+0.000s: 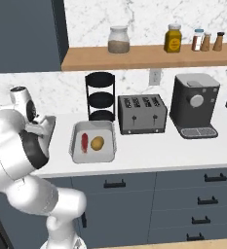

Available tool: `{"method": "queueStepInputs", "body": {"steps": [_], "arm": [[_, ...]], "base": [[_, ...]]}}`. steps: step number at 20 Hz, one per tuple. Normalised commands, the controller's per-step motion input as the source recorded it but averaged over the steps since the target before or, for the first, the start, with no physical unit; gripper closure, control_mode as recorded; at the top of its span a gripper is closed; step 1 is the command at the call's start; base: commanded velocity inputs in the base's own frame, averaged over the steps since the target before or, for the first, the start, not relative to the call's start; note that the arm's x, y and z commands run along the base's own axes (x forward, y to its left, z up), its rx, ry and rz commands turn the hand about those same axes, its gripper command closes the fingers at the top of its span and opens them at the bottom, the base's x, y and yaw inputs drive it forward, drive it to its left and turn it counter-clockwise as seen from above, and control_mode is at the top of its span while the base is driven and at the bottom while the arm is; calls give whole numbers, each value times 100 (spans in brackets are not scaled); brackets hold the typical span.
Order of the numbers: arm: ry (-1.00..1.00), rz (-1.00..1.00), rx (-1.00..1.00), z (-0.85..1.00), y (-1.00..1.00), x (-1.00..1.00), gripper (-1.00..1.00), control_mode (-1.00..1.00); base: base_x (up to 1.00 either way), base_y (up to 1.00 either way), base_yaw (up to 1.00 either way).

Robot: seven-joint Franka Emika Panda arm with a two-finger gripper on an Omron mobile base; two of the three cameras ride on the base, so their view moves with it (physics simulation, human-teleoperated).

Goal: Place one potato and one steak in each tupperware on the nearby counter, to pack two identical lunches.

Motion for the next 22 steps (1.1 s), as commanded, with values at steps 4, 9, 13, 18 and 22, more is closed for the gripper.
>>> {"method": "queueStepInputs", "body": {"steps": [4, 9, 13, 18, 22], "arm": [[26, -1, 0, 80, -83, -31, -100, -100], [21, 0, 0, 61, -80, -87, -100, -100], [4, 0, 0, 63, -70, -100, -100, -100], [-7, 0, 0, 20, -35, -100, -100, -100], [-6, 0, 0, 0, -9, -94, -100, -100]], "base": [[0, 0, 0], [0, 0, 0], [0, 0, 0], [0, 0, 0], [0, 0, 0]]}}
